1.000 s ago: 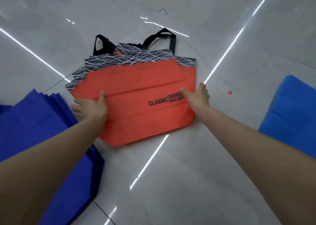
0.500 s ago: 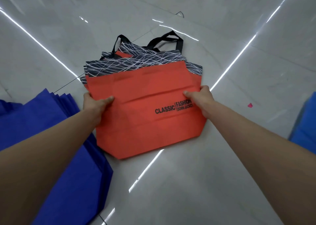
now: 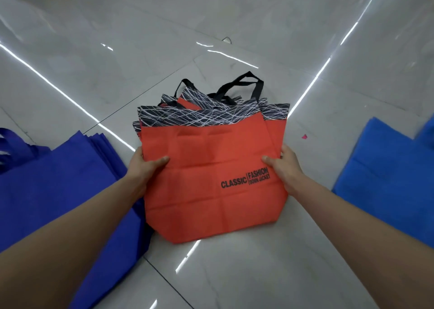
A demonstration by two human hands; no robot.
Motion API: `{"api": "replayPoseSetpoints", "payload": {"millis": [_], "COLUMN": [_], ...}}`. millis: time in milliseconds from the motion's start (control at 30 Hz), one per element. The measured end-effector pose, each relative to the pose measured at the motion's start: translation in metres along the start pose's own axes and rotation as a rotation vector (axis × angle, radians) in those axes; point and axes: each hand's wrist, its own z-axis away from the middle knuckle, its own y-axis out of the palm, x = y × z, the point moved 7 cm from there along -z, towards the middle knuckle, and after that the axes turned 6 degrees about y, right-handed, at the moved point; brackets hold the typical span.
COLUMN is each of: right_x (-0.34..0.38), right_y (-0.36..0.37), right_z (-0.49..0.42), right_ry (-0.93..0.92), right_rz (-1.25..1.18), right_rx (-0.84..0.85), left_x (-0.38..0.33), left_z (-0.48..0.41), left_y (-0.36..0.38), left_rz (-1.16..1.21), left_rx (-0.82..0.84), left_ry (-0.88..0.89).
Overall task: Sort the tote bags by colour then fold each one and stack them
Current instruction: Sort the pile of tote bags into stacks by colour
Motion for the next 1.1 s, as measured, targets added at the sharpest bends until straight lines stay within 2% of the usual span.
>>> {"api": "replayPoseSetpoints", "payload": {"millis": [167,533,667,767,833,900,967,1100], "right_x": [0.0,-0.053,-0.105,-0.153,-0.183,-0.199,-0.197,-0.181], "right_y": [-0.043,-0.138,-0.171,-0.187,-0.195,-0.204,-0.207,-0.21], "right_z": [0.044,0.175,0.217,0.232,0.233,0.229,0.219,0.177], "right_ry": [-0.111,-0.117,-0.036,0.145,0.24,0.269,0.255,0.173], "right_rz": [0.037,-0.014,-0.044,-0.105,-0.105,-0.073,-0.097,-0.172], "right_rx": [-0.041,-0.21,-0.293,-0.289,-0.32,-0.386,-0.423,-0.466], "left_x": [-0.006,0.002,0.027,0.051,0.066,0.074,0.072,0.06], "left_z": [0.031,0.121,0.157,0.176,0.18,0.176,0.167,0.157], "left_y": [0.021,0.062,0.083,0.095,0.097,0.097,0.097,0.113], "left_rz": [0.013,-0.069,-0.101,-0.191,-0.264,-0.394,-0.54,-0.701], "left_rx": [0.085,0.365,0.513,0.65,0.648,0.57,0.489,0.478], "left_ry": [0.038,0.059,-0.003,-0.101,-0.152,-0.149,-0.064,0.086]}}
